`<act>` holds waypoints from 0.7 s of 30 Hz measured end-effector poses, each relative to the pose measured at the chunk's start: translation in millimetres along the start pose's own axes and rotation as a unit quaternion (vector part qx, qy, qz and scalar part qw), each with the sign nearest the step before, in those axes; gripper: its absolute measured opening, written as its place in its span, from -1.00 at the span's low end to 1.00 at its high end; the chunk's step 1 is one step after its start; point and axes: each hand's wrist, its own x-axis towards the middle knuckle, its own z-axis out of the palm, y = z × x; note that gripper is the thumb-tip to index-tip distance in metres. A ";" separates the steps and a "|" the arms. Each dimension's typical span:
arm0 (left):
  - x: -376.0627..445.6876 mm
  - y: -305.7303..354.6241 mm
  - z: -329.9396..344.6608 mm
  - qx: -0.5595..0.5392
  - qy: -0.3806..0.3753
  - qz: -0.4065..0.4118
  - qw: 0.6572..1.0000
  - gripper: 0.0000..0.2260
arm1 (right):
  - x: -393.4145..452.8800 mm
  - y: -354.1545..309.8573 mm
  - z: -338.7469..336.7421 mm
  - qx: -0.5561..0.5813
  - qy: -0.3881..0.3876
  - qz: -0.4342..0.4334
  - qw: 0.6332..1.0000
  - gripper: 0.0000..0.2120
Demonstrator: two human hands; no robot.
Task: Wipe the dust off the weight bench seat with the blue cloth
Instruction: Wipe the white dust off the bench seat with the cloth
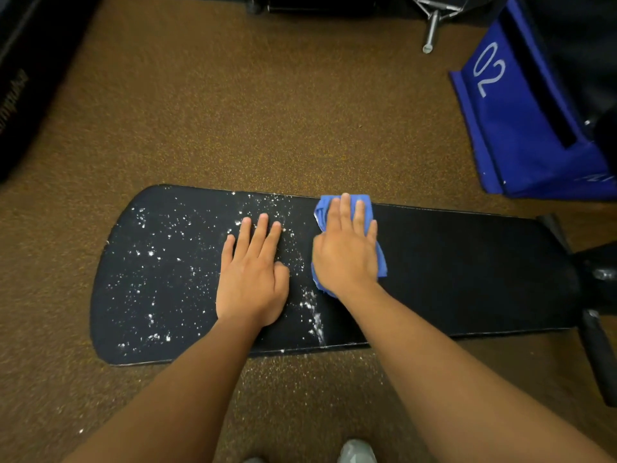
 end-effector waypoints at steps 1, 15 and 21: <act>0.5 -0.4 0.3 -0.002 0.004 -0.004 1.000 -0.42 | -3.0 -6.3 3.6 0.007 0.001 -0.019 1.000 -0.40; -0.9 -2.5 -0.3 -0.026 0.014 0.002 1.000 -0.39 | -62.1 -14.9 14.8 0.016 -0.008 -0.059 0.998 -0.41; -1.4 -2.8 -2.7 -0.027 0.014 0.005 1.000 -0.39 | -117.6 20.9 24.6 0.006 -0.009 -0.118 0.993 -0.43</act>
